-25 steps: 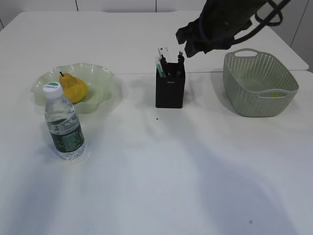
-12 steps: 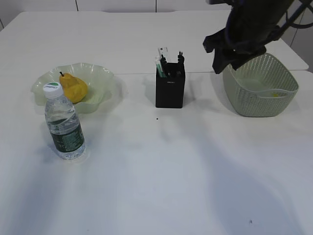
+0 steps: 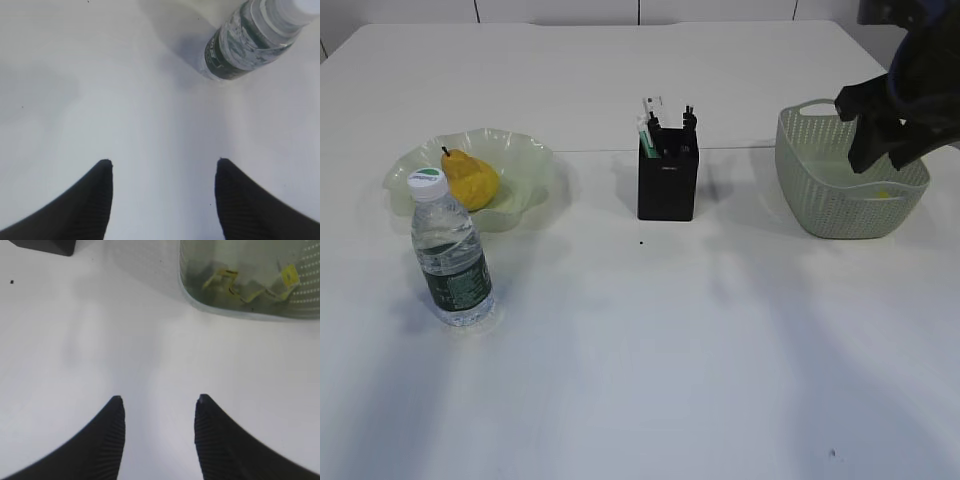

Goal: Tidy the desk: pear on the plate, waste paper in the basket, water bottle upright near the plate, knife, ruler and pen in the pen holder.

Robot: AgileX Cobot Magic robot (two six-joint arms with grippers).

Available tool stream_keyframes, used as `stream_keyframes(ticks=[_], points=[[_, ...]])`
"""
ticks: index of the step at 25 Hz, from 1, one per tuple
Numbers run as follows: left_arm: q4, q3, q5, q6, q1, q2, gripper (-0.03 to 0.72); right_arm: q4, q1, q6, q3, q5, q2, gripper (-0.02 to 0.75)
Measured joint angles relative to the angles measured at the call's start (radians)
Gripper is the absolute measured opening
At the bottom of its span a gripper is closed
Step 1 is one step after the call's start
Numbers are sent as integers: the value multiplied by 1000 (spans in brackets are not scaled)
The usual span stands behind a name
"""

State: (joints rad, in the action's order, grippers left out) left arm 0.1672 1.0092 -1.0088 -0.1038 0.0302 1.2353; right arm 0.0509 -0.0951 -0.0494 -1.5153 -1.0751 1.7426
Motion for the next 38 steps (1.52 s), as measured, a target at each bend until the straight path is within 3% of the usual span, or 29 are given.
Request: stream_keyframes(ticks=[10, 18, 24, 30, 38], points=[[-26, 0, -32, 7, 0, -67, 456, -35, 0, -14, 159, 16, -132, 346], [-105, -2, -60, 52, 0, -206, 456, -35, 0, -29, 261, 42, -212, 346], [-120, -78, -98, 87, 0, -320, 456, -21, 0, -35, 331, 62, -283, 346], [-124, -168, -143, 104, 0, -505, 456, -18, 0, -35, 404, 54, -433, 346], [-129, -185, -178, 141, 0, -718, 456, -18, 0, 18, 517, -21, -707, 346]])
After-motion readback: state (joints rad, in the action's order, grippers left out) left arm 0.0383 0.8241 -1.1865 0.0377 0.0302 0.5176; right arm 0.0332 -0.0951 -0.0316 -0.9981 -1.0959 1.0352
